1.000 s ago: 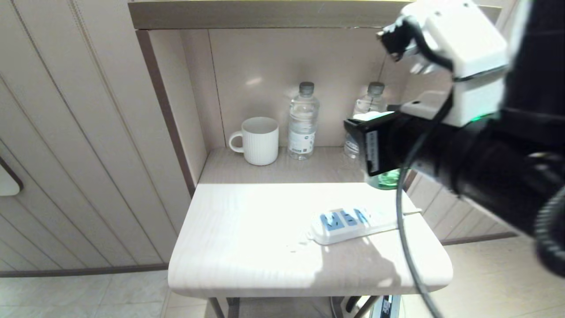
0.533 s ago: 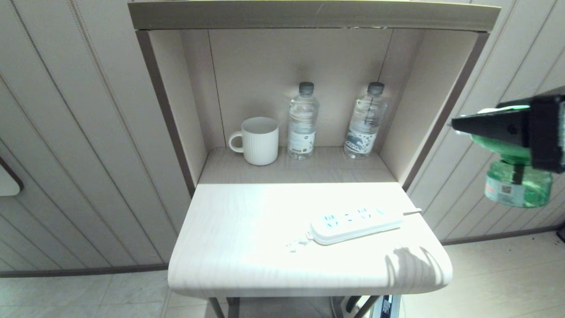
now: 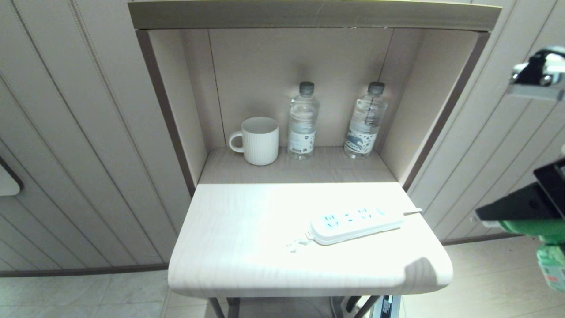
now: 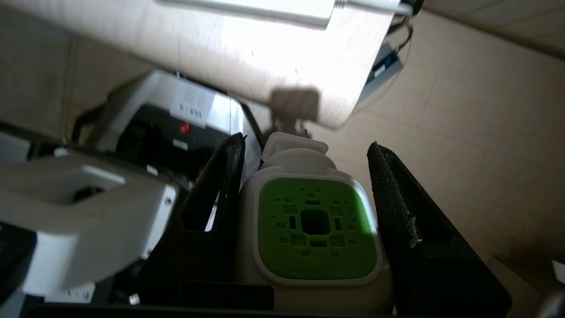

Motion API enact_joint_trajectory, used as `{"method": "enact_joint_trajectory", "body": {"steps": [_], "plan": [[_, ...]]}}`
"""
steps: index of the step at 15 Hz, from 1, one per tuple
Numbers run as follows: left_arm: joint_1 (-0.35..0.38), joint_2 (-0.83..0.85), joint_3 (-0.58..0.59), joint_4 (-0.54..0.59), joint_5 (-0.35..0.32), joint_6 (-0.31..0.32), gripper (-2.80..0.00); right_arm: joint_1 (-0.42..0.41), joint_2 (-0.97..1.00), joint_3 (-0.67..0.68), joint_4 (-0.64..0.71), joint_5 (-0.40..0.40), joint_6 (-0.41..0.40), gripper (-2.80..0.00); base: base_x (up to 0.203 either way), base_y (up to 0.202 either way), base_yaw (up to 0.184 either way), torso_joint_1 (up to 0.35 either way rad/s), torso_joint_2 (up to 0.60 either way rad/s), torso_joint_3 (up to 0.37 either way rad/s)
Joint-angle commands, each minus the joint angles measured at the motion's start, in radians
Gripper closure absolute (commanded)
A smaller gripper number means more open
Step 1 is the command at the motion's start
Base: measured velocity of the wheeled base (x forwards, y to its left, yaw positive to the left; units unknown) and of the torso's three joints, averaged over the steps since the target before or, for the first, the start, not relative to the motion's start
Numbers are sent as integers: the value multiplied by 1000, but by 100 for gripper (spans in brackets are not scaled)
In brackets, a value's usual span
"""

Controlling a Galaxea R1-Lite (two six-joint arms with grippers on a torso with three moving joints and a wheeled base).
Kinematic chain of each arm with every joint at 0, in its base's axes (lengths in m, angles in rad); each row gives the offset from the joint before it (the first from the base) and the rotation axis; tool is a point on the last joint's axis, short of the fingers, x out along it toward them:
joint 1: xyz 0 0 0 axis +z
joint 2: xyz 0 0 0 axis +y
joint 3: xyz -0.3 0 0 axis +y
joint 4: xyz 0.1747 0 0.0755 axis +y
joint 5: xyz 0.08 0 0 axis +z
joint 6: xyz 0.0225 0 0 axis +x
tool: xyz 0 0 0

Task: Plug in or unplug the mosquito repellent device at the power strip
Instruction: Insert the plug into the socket

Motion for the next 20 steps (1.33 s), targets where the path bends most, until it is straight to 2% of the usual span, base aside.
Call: {"method": "enact_joint_trajectory", "body": {"steps": [1, 11, 16, 20], "plan": [[0, 0, -2, 1, 0, 0, 0, -11, 66, 10, 102, 30, -39, 0, 0, 0, 0, 0, 0, 0], [1, 0, 0, 1, 0, 0, 0, 35, 53, 120, 93, 53, -46, 0, 0, 0, 0, 0, 0, 0], [-1, 0, 1, 1, 0, 0, 0, 41, 47, 182, 33, 53, -49, 0, 0, 0, 0, 0, 0, 0], [-1, 0, -2, 1, 0, 0, 0, 44, 51, 208, -2, 49, -50, 0, 0, 0, 0, 126, -297, -174]]}}
